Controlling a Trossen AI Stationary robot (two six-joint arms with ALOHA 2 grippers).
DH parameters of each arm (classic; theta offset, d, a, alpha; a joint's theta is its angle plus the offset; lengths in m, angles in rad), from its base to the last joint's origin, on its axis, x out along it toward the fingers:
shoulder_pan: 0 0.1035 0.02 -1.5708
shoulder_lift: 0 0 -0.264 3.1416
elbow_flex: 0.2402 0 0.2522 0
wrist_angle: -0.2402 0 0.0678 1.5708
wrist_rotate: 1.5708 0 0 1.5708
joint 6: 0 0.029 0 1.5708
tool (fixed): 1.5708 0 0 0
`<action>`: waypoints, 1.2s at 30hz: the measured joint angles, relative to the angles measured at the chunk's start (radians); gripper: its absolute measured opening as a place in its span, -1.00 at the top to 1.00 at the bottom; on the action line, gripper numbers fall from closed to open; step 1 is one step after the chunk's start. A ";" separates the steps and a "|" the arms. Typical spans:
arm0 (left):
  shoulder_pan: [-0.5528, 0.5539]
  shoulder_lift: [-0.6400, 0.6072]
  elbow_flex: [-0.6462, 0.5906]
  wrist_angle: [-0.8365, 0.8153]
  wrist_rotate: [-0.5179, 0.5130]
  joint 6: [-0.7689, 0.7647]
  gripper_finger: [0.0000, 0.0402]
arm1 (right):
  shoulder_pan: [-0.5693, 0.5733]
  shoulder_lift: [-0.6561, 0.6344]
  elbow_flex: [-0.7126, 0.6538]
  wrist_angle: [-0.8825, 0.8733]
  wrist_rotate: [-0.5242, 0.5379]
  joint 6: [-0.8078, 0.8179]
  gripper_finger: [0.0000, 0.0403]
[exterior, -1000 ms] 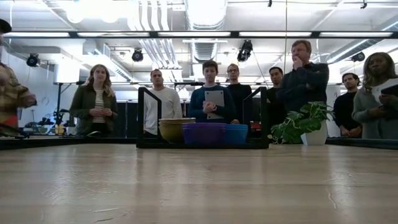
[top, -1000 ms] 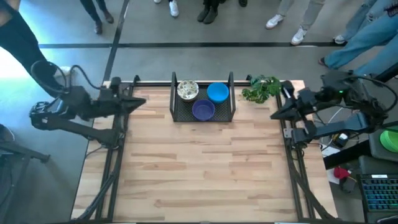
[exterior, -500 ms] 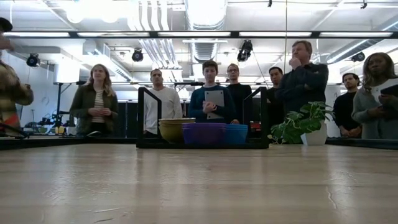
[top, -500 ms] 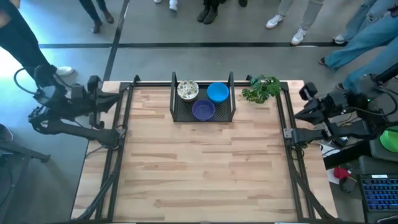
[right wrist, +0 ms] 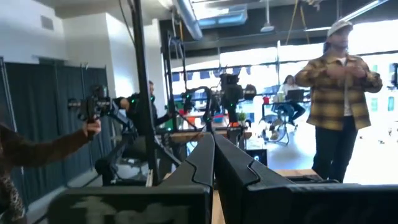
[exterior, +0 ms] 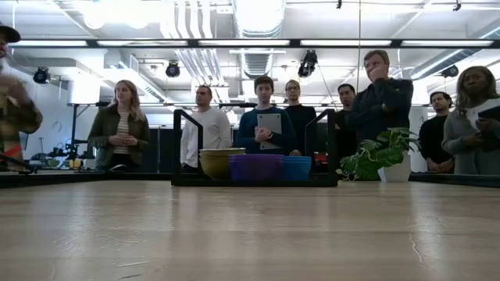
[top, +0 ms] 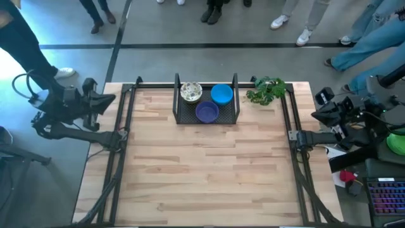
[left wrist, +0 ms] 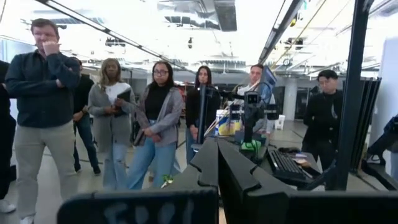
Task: Pick & Place Mini bowls
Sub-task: Return to Home Position
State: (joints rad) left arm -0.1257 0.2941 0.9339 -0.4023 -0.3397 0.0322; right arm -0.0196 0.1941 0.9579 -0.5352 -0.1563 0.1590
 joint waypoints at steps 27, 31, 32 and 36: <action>0.000 -0.288 -0.136 -0.007 -0.004 0.041 1.00 | 0.000 -0.191 -0.058 -0.010 0.055 -0.016 0.96; 0.000 -0.285 -0.127 0.015 0.002 0.062 1.00 | 0.000 -0.192 -0.063 -0.007 0.055 -0.046 0.96; 0.000 -0.284 -0.133 0.018 0.000 0.068 1.00 | 0.000 -0.192 -0.066 -0.007 0.055 -0.048 0.96; -0.002 -0.285 -0.167 0.014 0.008 0.071 1.00 | 0.000 -0.191 -0.097 -0.004 0.054 -0.063 0.96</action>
State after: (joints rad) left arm -0.1272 0.0093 0.7664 -0.3880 -0.3313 0.1032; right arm -0.0196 0.0030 0.8605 -0.5397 -0.1020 0.0959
